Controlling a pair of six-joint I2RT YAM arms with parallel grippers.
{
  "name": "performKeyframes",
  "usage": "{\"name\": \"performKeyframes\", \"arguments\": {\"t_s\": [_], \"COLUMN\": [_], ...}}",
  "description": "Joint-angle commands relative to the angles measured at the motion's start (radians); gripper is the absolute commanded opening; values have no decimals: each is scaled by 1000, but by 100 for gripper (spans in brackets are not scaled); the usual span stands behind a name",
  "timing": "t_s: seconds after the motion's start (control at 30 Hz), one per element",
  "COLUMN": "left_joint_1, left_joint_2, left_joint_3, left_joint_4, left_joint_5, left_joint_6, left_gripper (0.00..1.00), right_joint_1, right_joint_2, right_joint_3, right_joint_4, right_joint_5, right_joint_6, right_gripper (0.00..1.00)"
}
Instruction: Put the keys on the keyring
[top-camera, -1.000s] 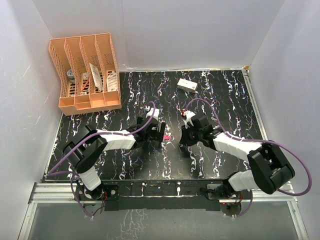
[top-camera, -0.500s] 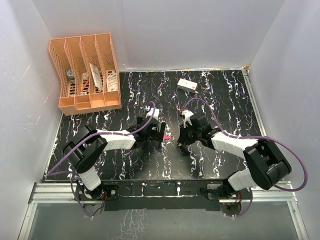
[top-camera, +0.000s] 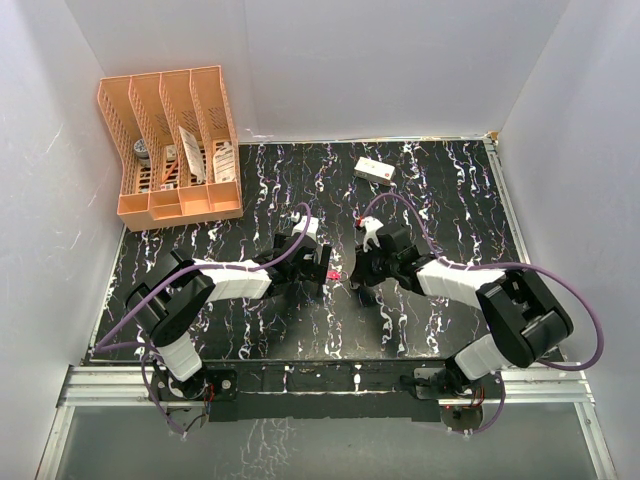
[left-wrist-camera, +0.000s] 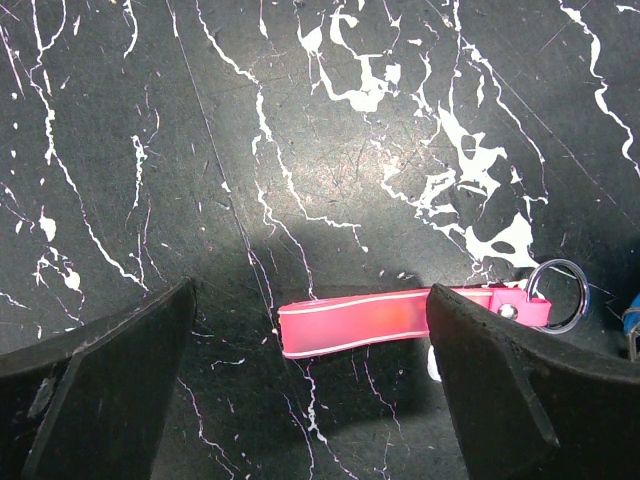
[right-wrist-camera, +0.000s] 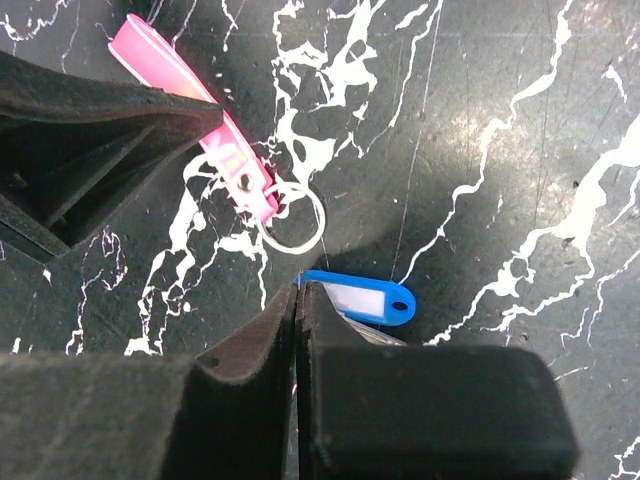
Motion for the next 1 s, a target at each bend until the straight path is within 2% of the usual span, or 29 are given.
{"name": "performKeyframes", "arguments": {"t_s": [0.0,0.37,0.97], "left_joint_1": [-3,-3,-3], "left_joint_2": [31,32,36], "left_joint_3": [-15,-17,-15], "left_joint_4": [-74,-74,-74], "left_joint_5": [18,16,13], "left_joint_6": [-16,-16,-14], "left_gripper": [98,98,98], "right_joint_1": [4,6,12], "right_joint_2": [2,53,60], "right_joint_3": [48,69,43], "right_joint_4": [113,160,138], "right_joint_5": [-21,-42,-23], "right_joint_6": [8,28,40], "right_gripper": [0,0,0]}}
